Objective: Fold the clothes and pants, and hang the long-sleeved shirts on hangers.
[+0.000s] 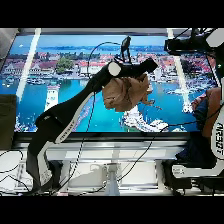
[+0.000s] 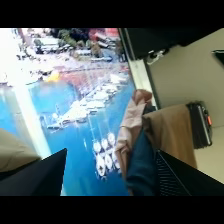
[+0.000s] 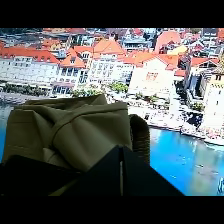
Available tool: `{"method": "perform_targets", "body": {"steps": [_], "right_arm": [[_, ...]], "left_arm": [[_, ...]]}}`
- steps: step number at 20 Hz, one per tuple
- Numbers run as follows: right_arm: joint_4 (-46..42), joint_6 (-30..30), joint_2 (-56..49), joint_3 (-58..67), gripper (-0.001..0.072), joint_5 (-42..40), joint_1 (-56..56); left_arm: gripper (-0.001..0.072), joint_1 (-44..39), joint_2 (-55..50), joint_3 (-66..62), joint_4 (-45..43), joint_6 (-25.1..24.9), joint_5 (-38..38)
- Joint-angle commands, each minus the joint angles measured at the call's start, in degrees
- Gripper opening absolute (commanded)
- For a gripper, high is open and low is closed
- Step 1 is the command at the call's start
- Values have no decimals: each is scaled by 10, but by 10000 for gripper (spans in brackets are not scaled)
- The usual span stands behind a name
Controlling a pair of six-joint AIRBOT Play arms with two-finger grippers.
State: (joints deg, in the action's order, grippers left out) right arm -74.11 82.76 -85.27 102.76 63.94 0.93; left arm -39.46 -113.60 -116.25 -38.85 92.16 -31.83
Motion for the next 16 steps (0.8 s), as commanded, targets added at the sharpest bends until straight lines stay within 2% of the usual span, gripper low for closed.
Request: {"method": "perform_targets", "body": {"steps": [1,3,4,5,6,9,11,13,16], "right_arm": [[-9,0,-1,0,28,3,24],[-6,-18,-9,0,28,24,30],[7,-32,-16,0,28,42,29],[39,-47,-25,-2,28,55,26],[71,-62,-34,-4,28,57,21],[133,-76,-74,-5,27,30,-15],[132,-76,-111,-5,27,26,-49],[133,-77,-145,-5,27,40,-75],[134,-89,-173,-5,27,45,-104]], "left_arm": [[622,16,43,0,3,-58,-23],[608,36,62,0,3,-132,-59],[456,48,66,0,-2,-142,-78],[161,62,66,0,-16,-142,-102],[22,74,65,0,-35,-142,-131],[15,103,62,3,-85,-142,-212],[15,120,64,3,-119,-132,-245],[15,137,68,3,-165,-98,-270],[15,158,68,3,-177,-94,-325]]}}
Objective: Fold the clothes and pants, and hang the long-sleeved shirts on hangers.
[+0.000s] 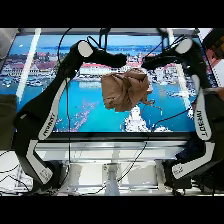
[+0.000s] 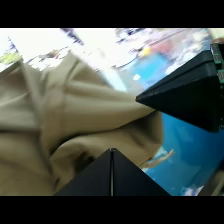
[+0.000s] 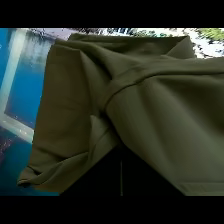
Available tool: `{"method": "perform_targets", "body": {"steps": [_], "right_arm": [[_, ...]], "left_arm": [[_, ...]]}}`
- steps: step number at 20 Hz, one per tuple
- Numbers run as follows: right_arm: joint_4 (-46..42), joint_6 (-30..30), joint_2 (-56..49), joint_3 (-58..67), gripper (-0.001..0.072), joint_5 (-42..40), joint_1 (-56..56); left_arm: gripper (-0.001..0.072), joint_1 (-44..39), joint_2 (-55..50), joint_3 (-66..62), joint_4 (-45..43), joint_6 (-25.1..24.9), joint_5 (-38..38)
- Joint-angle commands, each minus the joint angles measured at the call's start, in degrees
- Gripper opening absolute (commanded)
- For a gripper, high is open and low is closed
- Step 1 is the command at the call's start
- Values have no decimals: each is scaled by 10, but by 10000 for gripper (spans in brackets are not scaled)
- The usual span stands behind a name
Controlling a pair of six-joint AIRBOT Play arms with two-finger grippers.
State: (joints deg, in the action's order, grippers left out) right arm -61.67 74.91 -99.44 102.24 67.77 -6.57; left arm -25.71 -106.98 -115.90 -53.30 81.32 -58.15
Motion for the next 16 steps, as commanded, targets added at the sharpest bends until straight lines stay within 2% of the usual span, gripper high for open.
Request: {"method": "perform_targets", "body": {"steps": [1,4,9,12,16], "right_arm": [[11,-11,-35,0,27,6,-35],[-3,-11,-40,0,26,5,-42],[-97,-7,-49,0,27,6,-28],[-97,16,-53,0,27,-43,-1],[-109,44,-92,0,27,-50,26]], "left_arm": [[15,24,2,0,-33,19,-77],[16,30,4,0,-33,31,-87],[16,30,4,0,-33,31,-90],[16,30,4,0,-33,31,-90],[16,30,4,0,-26,32,-92]]}}
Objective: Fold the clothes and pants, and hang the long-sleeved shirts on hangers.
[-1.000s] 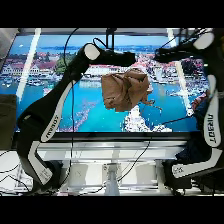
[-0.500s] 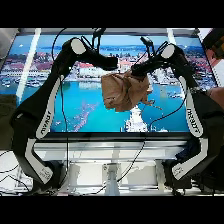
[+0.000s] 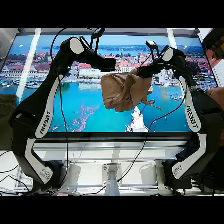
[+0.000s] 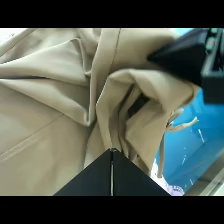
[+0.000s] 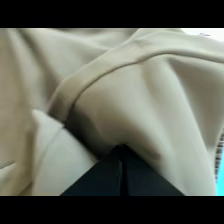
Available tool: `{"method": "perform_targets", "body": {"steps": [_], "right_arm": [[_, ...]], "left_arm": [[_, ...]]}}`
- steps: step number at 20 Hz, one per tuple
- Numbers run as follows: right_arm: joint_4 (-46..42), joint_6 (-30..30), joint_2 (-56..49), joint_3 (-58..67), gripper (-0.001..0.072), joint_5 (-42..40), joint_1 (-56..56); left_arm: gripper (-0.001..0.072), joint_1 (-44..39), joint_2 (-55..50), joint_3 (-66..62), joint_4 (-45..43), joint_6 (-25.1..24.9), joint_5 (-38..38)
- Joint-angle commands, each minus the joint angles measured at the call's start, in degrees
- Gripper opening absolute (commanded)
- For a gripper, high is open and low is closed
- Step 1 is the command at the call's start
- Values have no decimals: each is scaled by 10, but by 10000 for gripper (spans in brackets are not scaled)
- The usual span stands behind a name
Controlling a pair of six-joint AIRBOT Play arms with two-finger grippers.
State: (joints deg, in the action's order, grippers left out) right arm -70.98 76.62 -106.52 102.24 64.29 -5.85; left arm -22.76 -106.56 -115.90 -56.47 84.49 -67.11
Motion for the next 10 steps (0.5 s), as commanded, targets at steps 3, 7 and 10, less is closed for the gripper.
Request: {"method": "perform_targets", "body": {"steps": [3,7,10], "right_arm": [[-18,48,-36,0,27,-4,49],[33,-70,-32,9,27,69,86],[67,-114,-31,10,182,131,109]], "left_arm": [[16,0,0,0,13,0,-2],[17,0,0,0,12,0,-2],[16,0,0,0,12,0,-2]]}}
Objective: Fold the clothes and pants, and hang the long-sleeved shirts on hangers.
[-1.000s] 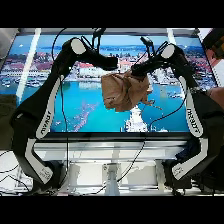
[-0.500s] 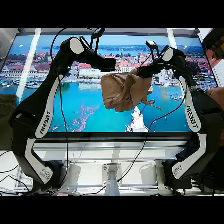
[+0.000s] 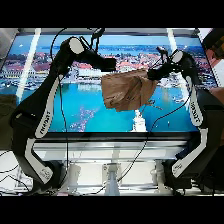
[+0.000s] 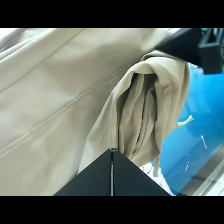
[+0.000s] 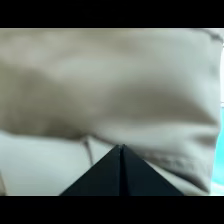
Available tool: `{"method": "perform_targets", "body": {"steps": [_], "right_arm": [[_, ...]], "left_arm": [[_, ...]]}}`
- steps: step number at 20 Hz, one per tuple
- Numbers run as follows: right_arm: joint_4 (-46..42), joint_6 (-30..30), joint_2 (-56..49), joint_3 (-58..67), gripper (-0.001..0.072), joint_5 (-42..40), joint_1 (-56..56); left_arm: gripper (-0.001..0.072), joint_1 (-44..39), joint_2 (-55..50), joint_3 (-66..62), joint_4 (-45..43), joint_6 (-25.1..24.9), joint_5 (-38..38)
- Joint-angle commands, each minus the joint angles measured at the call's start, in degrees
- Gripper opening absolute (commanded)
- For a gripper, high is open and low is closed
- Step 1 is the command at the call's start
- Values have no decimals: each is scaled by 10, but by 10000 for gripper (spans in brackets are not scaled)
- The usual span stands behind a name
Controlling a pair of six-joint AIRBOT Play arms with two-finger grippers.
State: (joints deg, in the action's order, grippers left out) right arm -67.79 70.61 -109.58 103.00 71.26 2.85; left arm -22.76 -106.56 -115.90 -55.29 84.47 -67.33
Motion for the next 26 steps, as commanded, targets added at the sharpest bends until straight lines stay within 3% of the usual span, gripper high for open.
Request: {"method": "perform_targets", "body": {"steps": [1,9,11,14,19,20,26], "right_arm": [[35,-55,0,2,331,73,27],[-15,-164,2,2,493,203,54],[-25,-174,9,2,620,203,57],[-24,-181,26,2,619,165,63],[46,-116,39,2,614,18,107],[66,-110,39,2,572,-1,120],[176,-45,23,2,557,37,184]], "left_arm": [[16,0,0,0,0,0,0],[17,0,0,0,0,0,0],[17,0,0,0,0,0,0],[17,0,0,0,0,0,0],[17,0,0,0,0,0,0],[17,0,0,0,0,0,0],[17,0,0,0,0,0,0]]}}
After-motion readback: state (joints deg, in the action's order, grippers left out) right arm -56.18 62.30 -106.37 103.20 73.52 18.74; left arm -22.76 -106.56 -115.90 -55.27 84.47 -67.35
